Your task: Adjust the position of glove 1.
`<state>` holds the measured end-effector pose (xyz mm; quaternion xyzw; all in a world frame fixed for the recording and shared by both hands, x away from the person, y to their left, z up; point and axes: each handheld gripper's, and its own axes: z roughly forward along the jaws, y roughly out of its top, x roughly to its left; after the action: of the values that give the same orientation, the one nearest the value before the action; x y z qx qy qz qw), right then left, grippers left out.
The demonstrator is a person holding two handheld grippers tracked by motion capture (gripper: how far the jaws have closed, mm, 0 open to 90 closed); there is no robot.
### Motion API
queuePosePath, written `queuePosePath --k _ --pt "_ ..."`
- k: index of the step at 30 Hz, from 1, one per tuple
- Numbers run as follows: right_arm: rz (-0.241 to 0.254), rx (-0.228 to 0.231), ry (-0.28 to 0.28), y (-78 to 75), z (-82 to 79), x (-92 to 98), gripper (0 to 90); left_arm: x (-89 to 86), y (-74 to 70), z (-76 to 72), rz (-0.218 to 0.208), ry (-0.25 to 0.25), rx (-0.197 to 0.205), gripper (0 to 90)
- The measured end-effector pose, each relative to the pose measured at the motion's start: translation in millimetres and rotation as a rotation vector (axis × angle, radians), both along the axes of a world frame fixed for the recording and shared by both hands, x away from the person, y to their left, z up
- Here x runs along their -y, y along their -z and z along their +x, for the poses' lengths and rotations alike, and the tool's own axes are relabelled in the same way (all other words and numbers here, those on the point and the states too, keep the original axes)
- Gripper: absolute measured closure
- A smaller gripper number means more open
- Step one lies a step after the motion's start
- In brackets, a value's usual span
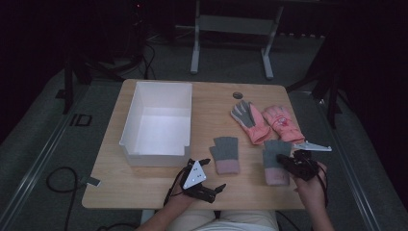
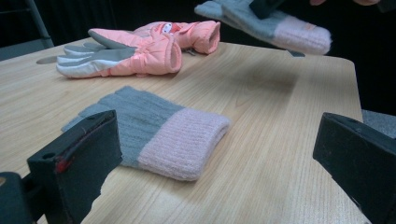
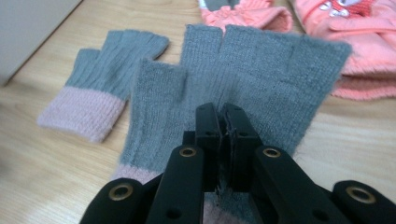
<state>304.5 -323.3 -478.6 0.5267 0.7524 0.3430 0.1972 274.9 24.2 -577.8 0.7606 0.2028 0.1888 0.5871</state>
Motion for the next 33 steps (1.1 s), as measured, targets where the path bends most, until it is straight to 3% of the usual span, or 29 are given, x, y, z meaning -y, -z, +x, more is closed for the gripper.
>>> queuePosePath --k 5,14,20,28,31,32,33 --pt "-0.004 -0.018 0.006 17.6 1.4 -6.4 85.6 0.2 0.0 -0.5 0.002 -0.003 0.005 0.7" --pt "-0.057 -0.087 0.007 53.4 28.5 -8.5 85.5 -0.1 0.0 0.2 0.0 0.0 -0.001 0.7" --pt "-0.078 -0.107 0.02 66.2 36.3 -10.2 81.5 -0.1 0.0 0.2 -0.002 0.001 -0.001 0.7" --pt "-0.067 -0.103 -0.01 61.1 39.6 -3.6 70.7 0.4 -0.1 -0.1 0.006 0.004 0.0 0.7" --pt "-0.064 -0.076 -0.092 51.5 41.7 3.8 65.7 0.4 -0.1 0.1 0.003 0.005 -0.002 0.7" --pt "-0.064 -0.076 -0.092 51.5 41.7 3.8 65.7 0.4 -0.1 0.1 0.003 0.005 -0.002 0.7" --pt "-0.083 -0.08 -0.162 47.0 42.3 6.1 63.6 0.2 -0.1 0.3 0.003 0.005 -0.004 0.7"
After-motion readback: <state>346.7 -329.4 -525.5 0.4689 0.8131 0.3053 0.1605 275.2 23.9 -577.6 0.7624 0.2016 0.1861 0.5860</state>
